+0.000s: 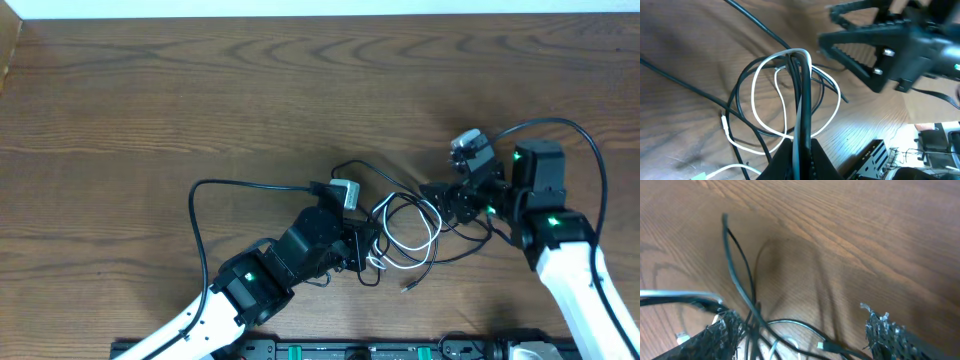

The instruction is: Untangle cables

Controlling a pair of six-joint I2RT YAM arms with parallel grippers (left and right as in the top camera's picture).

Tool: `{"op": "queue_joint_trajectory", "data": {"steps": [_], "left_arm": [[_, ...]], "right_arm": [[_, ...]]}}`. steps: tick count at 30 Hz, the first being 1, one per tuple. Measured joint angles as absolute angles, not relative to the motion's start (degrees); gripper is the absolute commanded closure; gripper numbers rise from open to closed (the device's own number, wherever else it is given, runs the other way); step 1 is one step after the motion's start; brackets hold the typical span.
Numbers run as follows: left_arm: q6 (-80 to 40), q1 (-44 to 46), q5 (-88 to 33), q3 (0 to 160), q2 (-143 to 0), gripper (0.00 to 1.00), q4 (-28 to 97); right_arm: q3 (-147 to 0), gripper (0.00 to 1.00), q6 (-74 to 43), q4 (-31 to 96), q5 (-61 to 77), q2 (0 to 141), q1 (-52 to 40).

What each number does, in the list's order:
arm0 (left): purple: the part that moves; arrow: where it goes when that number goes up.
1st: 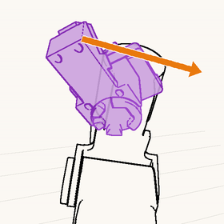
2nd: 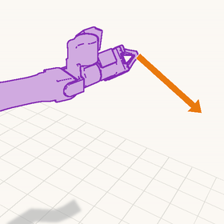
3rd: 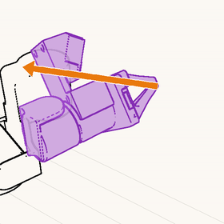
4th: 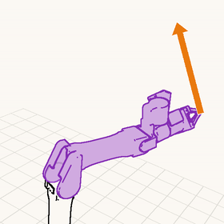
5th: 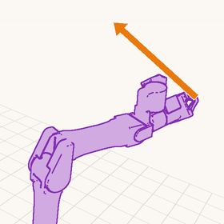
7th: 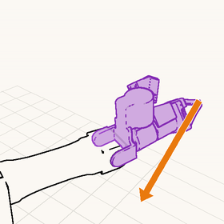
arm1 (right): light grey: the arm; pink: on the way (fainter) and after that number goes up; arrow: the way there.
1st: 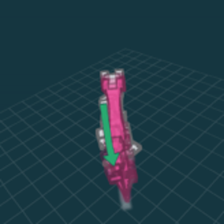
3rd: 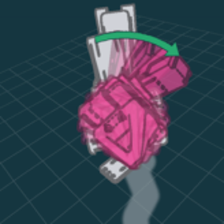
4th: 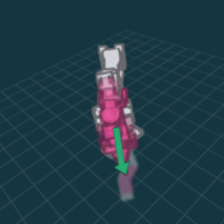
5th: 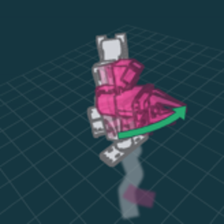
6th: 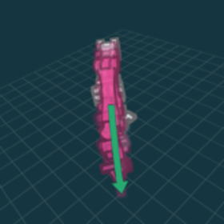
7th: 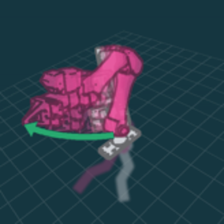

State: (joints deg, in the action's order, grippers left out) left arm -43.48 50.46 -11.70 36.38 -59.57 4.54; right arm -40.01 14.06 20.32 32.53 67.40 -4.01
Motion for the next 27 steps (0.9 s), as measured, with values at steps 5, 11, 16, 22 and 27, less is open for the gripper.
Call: {"op": "queue_joint_trajectory", "data": {"steps": [5,11,16,22,27], "left_arm": [[-42.0,50.46,-11.7,36.38,-59.57,0.93,4.45],[-40.73,50.43,-11.68,36.38,-59.57,0.92,2.87],[-39.09,50.46,-9.19,36.38,-59.57,0.92,2.68],[-37.21,50.43,-5.13,36.38,-59.57,0.92,2.52],[-35.99,50.46,-3.68,36.38,-59.57,0.93,2.57]], "right_arm": [[-40.01,0.21,13.65,16.29,36.99,72.07,-4.91],[-40.01,0.23,13.61,15.14,39.44,75.59,-9.28],[-40.01,0.23,13.61,15.14,40.29,75.92,-12.32],[-40.01,0.23,13.61,15.18,40.75,75.92,-13.47],[-40.01,0.23,13.61,15.14,41.06,75.92,-13.47]]}}
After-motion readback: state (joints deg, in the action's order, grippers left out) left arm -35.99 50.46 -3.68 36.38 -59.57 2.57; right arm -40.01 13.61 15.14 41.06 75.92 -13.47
